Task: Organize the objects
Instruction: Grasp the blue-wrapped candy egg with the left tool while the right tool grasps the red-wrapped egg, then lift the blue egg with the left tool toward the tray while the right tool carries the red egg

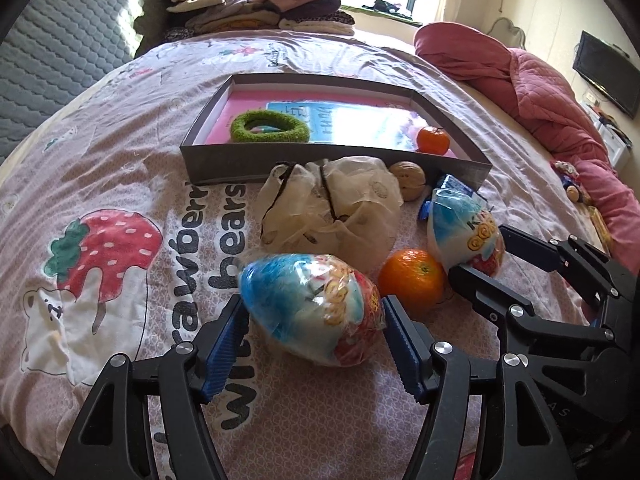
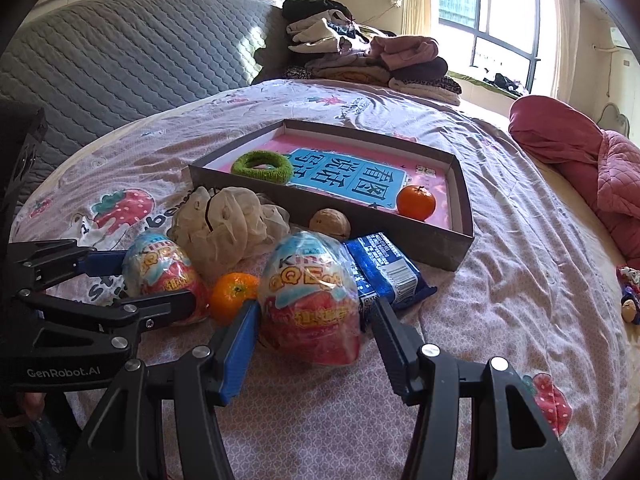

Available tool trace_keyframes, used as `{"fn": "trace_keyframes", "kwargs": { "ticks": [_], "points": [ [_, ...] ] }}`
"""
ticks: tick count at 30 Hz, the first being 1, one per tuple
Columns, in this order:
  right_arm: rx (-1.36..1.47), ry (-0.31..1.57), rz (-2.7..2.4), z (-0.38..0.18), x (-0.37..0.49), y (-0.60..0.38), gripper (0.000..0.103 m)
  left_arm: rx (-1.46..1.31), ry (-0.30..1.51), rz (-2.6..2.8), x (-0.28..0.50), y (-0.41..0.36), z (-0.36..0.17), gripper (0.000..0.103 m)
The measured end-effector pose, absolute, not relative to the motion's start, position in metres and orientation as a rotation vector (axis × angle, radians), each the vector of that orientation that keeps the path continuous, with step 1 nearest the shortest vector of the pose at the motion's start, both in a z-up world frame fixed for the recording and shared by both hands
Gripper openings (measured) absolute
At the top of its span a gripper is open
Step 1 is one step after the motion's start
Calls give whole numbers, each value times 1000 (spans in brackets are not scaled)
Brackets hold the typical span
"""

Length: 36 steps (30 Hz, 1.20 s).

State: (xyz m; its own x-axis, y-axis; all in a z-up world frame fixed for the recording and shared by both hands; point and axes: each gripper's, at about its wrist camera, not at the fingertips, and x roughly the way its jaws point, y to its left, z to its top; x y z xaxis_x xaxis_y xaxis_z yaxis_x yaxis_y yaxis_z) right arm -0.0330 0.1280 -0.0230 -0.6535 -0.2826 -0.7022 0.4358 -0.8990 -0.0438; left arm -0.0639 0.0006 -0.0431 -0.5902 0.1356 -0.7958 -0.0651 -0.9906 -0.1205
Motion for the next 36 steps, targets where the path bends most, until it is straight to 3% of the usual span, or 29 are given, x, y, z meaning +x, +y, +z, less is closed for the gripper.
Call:
{"fn": "trace_keyframes", "kwargs": {
  "ticks": [14,36],
  "points": [
    [996,236,-2506,-23,-34,133,53,-1331,-215,2674,-70,-12,-51,68],
    [978,102,-2484,-15,-31,146,52,-1246,-172,2696,-55,-8,-41,67]
  ]
}}
